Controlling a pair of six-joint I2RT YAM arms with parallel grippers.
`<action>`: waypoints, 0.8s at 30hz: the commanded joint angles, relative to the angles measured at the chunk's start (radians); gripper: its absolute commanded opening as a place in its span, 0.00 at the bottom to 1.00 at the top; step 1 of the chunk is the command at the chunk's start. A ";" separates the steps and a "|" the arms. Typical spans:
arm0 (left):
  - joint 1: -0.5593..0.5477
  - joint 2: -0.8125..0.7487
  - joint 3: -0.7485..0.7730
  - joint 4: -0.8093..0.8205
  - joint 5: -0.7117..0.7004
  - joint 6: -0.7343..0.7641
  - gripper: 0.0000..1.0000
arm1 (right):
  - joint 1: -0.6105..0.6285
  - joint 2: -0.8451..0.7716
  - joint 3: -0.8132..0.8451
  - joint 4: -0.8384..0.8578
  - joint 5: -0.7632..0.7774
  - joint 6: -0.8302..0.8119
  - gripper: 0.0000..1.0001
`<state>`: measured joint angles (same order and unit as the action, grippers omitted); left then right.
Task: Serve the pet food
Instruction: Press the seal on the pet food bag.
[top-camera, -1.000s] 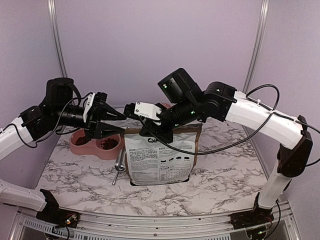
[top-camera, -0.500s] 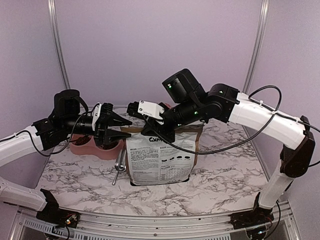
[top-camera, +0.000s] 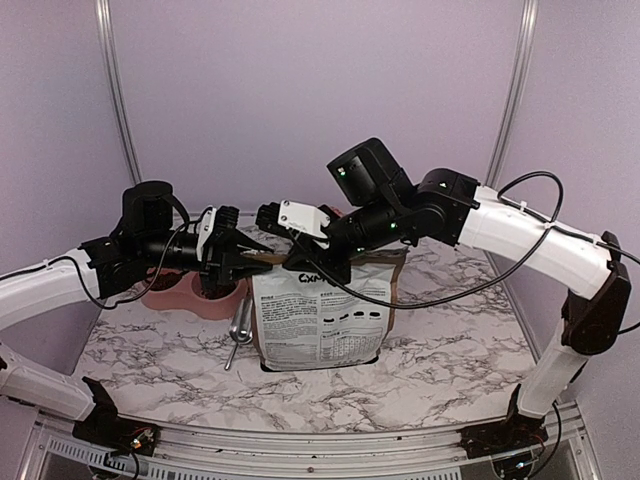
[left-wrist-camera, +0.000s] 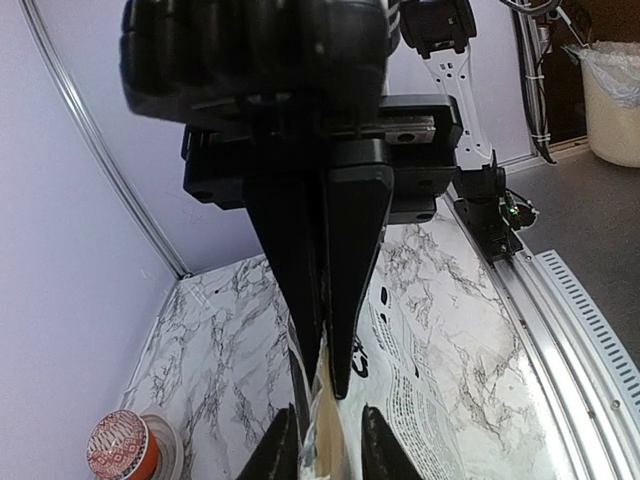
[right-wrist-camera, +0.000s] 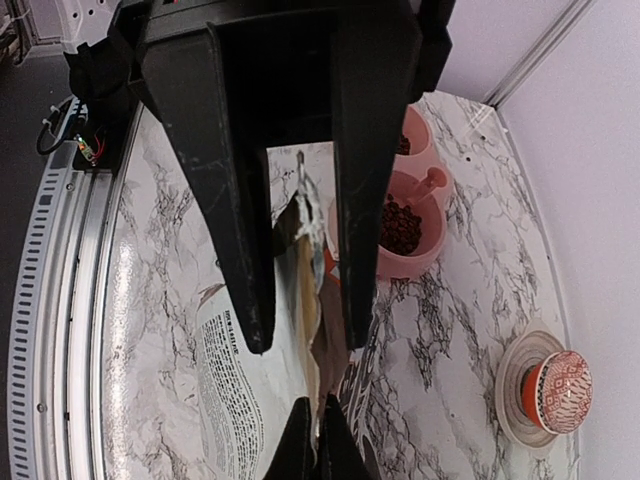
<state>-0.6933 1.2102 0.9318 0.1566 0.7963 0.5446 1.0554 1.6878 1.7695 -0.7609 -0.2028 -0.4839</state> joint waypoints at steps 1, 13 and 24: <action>-0.017 0.022 0.024 0.028 0.032 -0.024 0.13 | -0.018 -0.044 -0.017 0.021 -0.032 -0.015 0.00; -0.037 0.012 0.007 0.030 -0.038 0.005 0.00 | -0.044 -0.062 -0.044 0.022 -0.034 -0.027 0.26; -0.037 -0.007 0.015 0.016 -0.032 0.007 0.00 | -0.075 -0.078 -0.063 -0.010 -0.014 -0.048 0.30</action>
<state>-0.7200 1.2274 0.9321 0.1627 0.7570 0.5423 0.9936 1.6218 1.7069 -0.7357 -0.2417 -0.5228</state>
